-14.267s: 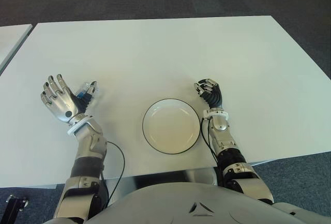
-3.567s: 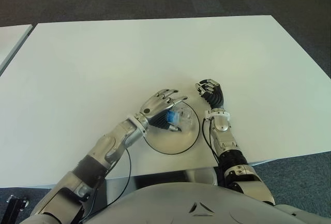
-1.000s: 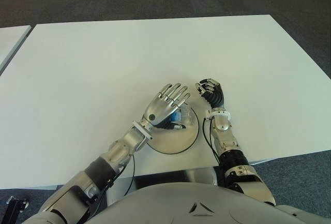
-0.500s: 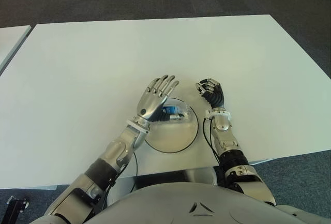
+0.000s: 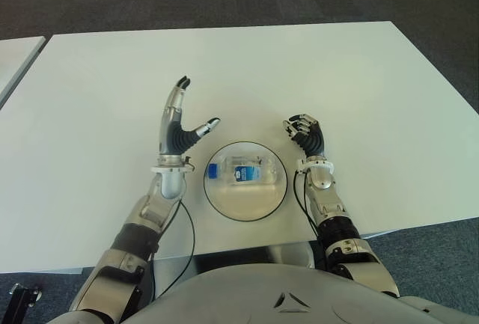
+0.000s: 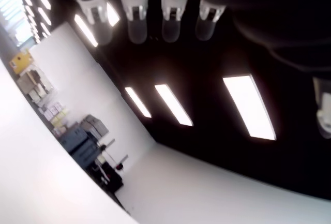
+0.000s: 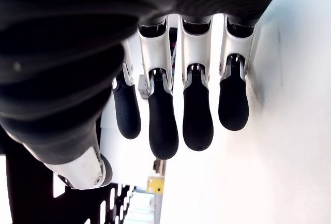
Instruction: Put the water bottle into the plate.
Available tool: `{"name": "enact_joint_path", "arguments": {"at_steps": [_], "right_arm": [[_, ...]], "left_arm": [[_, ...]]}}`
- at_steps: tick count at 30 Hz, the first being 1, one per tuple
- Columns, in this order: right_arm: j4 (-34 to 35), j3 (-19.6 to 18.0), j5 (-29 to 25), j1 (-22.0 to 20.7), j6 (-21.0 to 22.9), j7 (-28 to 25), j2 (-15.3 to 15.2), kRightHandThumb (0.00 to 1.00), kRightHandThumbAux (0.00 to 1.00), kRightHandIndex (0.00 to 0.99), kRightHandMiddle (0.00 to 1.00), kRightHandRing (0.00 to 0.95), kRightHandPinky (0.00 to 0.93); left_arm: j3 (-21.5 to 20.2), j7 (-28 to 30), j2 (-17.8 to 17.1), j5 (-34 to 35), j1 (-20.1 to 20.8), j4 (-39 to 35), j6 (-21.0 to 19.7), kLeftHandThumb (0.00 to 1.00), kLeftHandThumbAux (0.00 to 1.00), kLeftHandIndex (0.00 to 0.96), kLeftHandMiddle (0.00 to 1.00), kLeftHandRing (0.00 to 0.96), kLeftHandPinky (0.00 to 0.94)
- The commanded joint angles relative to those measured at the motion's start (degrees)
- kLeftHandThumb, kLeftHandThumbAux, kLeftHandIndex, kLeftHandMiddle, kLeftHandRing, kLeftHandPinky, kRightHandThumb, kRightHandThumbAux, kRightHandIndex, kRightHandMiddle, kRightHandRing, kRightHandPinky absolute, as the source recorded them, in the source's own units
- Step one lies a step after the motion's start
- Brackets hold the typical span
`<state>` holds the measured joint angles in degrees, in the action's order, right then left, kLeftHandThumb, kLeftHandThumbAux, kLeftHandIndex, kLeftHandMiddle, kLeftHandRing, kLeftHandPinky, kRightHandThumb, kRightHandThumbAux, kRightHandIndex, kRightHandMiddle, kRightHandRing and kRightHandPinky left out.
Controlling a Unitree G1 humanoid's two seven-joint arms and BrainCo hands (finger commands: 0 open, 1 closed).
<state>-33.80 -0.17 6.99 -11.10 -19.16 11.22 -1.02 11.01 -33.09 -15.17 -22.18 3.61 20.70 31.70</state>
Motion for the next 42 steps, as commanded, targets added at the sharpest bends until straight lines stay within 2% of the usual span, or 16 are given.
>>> {"name": "enact_joint_path", "arguments": {"at_steps": [1, 7, 14, 18, 23, 31, 37, 42], "right_arm": [[-1.04, -0.14, -0.2, -0.08, 0.38, -0.24, 0.12, 0.707, 0.727, 0.435, 0.644, 0.642, 0.642], [-2.0, -0.34, -0.58, -0.44, -0.27, -0.51, 0.11, 0.708, 0.726, 0.436, 0.648, 0.645, 0.645], [-2.91, -0.56, -0.79, -0.7, -0.81, -0.47, 0.23, 0.708, 0.726, 0.436, 0.647, 0.643, 0.637], [-2.77, -0.56, -0.63, -0.67, -0.43, -0.27, 0.3, 0.708, 0.726, 0.436, 0.64, 0.635, 0.625], [-2.55, -0.57, -0.61, -0.58, -0.57, -0.43, 0.22, 0.708, 0.726, 0.435, 0.635, 0.631, 0.627], [-1.89, -0.34, -0.21, -0.26, -0.85, -0.49, 0.07, 0.707, 0.727, 0.435, 0.63, 0.625, 0.625], [-1.67, -0.22, -0.08, -0.15, -0.96, -0.57, -0.03, 0.707, 0.728, 0.435, 0.629, 0.626, 0.63], [-1.46, -0.05, 0.05, -0.08, -0.95, -0.66, -0.14, 0.707, 0.728, 0.435, 0.631, 0.629, 0.636]], "left_arm": [[-4.08, 5.89, 1.27, 8.08, -0.1, 5.75, 1.82, 0.008, 0.507, 0.0, 0.0, 0.0, 0.0], [-7.23, 9.45, 2.66, 11.98, -1.28, 7.06, 2.24, 0.0, 0.584, 0.0, 0.0, 0.0, 0.008], [-11.05, 15.17, 3.94, 18.26, -2.3, 7.75, 1.52, 0.0, 0.619, 0.0, 0.0, 0.0, 0.026], [-13.41, 18.02, 5.12, 22.07, -2.17, 8.5, 0.69, 0.0, 0.644, 0.022, 0.016, 0.01, 0.081], [-15.29, 19.72, 6.29, 23.82, -2.65, 8.28, -0.48, 0.02, 0.714, 0.166, 0.149, 0.135, 0.226], [-17.58, 20.51, 7.19, 24.2, -2.96, 8.96, -4.76, 0.045, 0.792, 0.298, 0.326, 0.349, 0.42], [-18.64, 20.27, 7.71, 23.61, -2.24, 10.83, -6.87, 0.056, 0.843, 0.367, 0.405, 0.427, 0.468], [-19.17, 19.74, 8.54, 23.12, -1.51, 13.28, -6.69, 0.092, 0.883, 0.42, 0.454, 0.462, 0.491]]}}
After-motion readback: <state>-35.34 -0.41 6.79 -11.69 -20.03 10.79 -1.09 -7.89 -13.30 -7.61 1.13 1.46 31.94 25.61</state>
